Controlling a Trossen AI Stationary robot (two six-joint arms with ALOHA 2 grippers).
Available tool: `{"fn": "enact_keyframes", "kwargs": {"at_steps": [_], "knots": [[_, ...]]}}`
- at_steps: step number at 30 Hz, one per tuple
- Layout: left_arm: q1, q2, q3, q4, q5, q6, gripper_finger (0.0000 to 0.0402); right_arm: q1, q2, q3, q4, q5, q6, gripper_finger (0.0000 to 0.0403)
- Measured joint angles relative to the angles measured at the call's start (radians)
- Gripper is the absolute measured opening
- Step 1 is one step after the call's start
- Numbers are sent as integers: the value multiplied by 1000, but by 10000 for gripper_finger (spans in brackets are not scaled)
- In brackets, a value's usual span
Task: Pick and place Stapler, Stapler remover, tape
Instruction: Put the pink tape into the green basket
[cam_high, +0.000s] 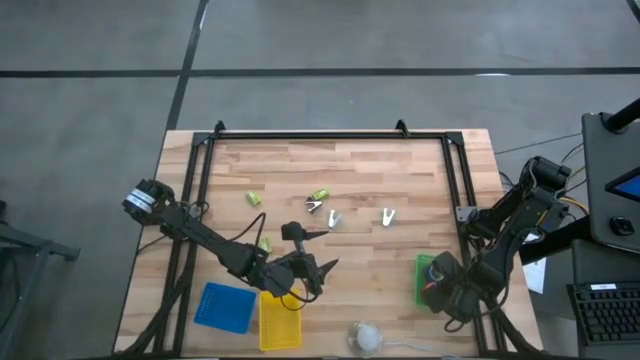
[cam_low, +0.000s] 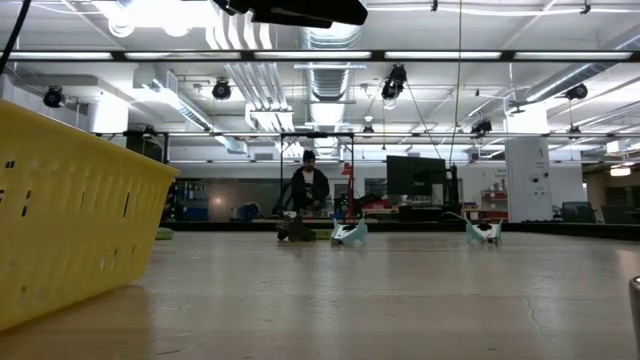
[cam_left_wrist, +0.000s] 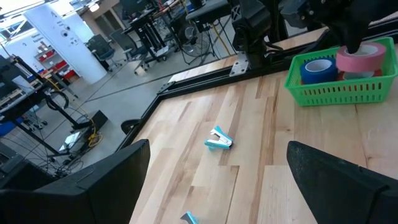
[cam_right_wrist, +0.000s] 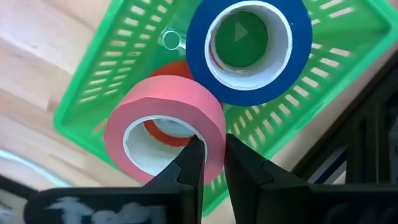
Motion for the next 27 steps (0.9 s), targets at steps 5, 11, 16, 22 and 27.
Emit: {"fn": "enact_keyframes", "kwargs": {"at_steps": [5,11,16,22,27], "knots": [[0,0,0,0,0,0,381,0,0,19,6,-4,-12,43],[0,0,0,-1,0,0,381,0,0,15,24,-6,-19,43],[0,0,-1,-2,0,-1,381,-3,0,0,12,-11,-17,43],[0,0,-1,-2,0,-7,381,-10,0,-11,-98,-11,5,44],[0,0,-1,0,0,-8,381,-10,0,-9,-150,-5,12,42]]}}
